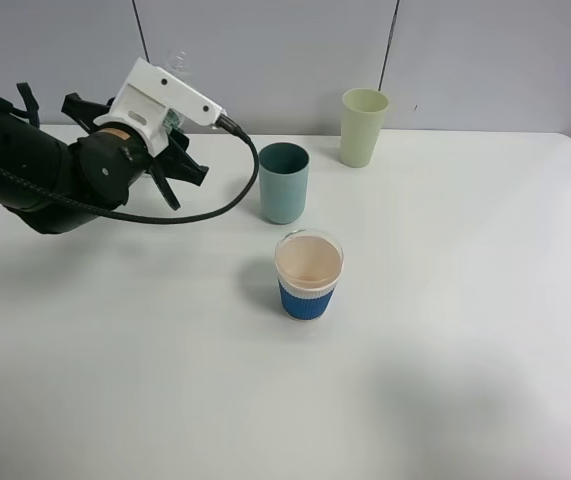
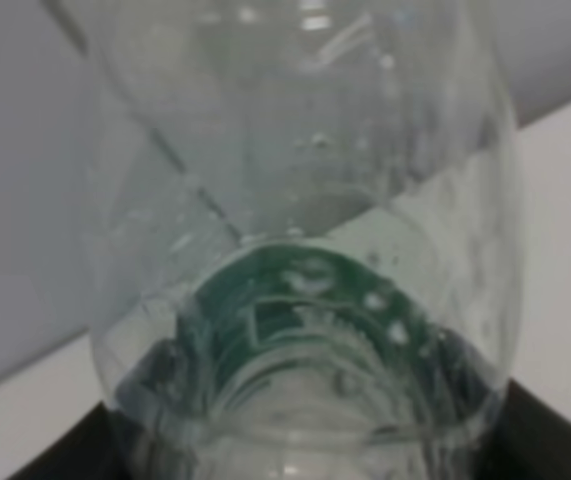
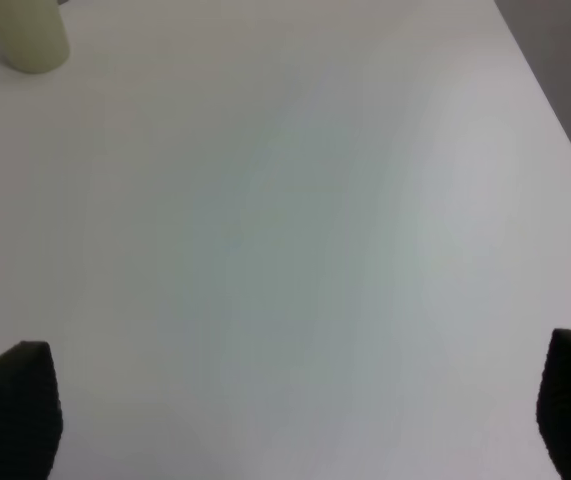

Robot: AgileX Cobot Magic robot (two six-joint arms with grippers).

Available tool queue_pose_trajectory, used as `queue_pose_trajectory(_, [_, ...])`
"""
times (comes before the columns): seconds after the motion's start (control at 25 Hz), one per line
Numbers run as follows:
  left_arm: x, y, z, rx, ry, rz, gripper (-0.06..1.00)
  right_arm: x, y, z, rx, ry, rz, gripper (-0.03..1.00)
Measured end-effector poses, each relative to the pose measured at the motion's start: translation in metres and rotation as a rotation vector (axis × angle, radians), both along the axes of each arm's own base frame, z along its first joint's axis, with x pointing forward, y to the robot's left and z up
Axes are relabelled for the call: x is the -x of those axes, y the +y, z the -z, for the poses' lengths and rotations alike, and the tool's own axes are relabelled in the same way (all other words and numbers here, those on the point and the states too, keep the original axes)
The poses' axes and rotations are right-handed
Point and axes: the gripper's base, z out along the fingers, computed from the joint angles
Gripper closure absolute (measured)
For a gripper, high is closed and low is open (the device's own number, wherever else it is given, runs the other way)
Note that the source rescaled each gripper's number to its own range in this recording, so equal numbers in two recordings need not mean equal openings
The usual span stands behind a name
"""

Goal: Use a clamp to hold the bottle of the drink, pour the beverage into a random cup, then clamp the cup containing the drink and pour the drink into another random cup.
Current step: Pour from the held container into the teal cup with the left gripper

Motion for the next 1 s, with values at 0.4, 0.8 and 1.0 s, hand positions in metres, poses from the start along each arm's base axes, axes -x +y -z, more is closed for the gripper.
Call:
queue_pose_trajectory(0.4, [-0.008,-0.010,-0.004,-0.049,0.071,0.045,0.94,0.000,0.000,0.000,0.000,0.000,0.000,-0.03])
queue_pose_trajectory(0.8, [-0.010,-0.017,-0.012,-0.134,0.066,0.038,0.94,0.000,0.000,0.000,0.000,0.000,0.000,-0.03])
queue_pose_trajectory(1.0, [-0.014,-0.020,-0.021,-0.253,0.058,0.026,0.94,0.000,0.000,0.000,0.000,0.000,0.000,-0.03])
